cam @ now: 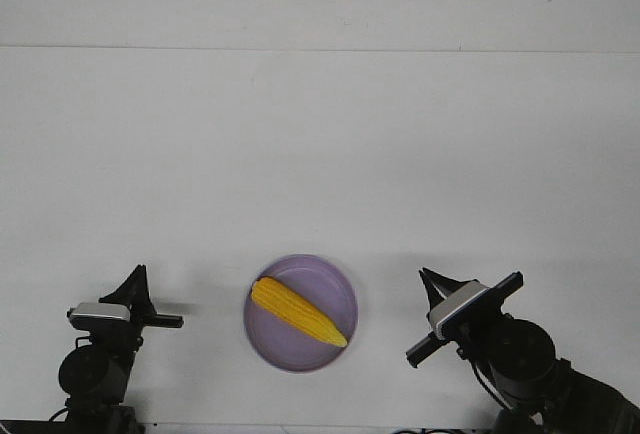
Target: Place corn on plate with both arms
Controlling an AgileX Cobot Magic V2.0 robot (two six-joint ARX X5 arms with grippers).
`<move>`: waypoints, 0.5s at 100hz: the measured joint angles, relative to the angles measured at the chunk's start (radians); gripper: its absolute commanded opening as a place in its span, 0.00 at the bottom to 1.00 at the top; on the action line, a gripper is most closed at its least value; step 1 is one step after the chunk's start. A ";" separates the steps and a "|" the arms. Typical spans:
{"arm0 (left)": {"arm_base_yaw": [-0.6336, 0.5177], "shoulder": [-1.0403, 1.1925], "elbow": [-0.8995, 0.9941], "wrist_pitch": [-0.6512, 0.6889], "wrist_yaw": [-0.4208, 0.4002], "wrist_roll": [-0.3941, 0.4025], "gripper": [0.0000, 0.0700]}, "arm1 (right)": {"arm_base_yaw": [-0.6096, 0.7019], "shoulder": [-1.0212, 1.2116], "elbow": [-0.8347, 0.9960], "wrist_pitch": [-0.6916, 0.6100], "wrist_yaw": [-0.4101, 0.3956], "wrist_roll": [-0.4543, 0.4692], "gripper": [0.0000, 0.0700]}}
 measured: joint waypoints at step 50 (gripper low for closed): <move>0.000 0.000 0.000 0.012 0.000 0.000 0.02 | 0.000 0.000 0.000 0.000 0.000 0.000 0.02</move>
